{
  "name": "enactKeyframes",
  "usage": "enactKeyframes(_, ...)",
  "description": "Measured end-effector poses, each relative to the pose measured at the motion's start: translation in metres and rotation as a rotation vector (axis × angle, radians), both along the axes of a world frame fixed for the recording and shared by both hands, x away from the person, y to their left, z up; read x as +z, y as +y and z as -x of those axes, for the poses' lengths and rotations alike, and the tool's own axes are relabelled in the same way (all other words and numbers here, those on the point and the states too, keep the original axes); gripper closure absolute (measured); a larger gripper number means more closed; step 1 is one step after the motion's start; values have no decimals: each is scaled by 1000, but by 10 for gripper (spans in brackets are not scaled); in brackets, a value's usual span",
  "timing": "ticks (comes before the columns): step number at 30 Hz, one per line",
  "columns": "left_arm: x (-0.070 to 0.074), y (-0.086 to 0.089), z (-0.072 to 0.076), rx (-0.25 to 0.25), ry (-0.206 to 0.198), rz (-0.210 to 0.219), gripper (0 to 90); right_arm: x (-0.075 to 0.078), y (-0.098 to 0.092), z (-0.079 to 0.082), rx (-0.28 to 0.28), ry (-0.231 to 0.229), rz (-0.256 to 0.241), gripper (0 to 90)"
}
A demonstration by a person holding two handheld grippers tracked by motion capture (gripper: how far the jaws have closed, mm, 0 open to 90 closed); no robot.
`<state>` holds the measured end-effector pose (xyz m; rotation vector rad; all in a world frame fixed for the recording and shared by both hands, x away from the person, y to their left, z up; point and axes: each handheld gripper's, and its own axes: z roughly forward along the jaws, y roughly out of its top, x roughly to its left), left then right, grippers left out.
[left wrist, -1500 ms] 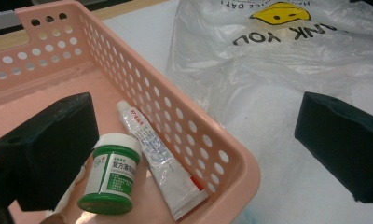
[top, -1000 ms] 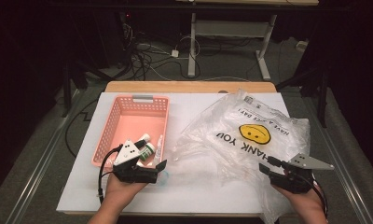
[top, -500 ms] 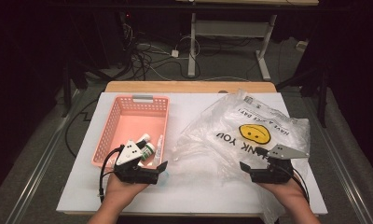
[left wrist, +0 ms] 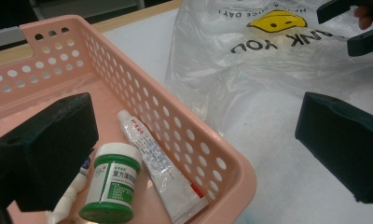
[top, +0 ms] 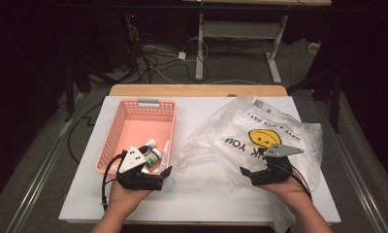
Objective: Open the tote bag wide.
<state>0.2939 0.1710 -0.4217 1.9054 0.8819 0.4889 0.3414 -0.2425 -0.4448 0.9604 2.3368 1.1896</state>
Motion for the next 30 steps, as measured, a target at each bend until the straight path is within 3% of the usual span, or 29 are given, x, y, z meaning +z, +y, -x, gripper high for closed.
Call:
enactKeyframes(2,0,0,0,9,-8,0,0,-1,5,1,23,2,33,76)
enactKeyframes(5,-1,1,0,11,-9,-8,0,-1,7,5,42,12,22,99)
enactKeyframes(11,-1,1,1,11,-7,-10,0,-9,4,10,72,70,43,234)
enactKeyframes(18,-2,1,0,12,-2,-15,0,-15,4,15,103,82,98,402)
enactKeyframes(23,-2,2,0,11,-3,-17,0,-24,10,11,130,98,144,454)
enactKeyframes(30,-2,2,0,11,-5,-14,0,-31,12,8,130,119,158,528)
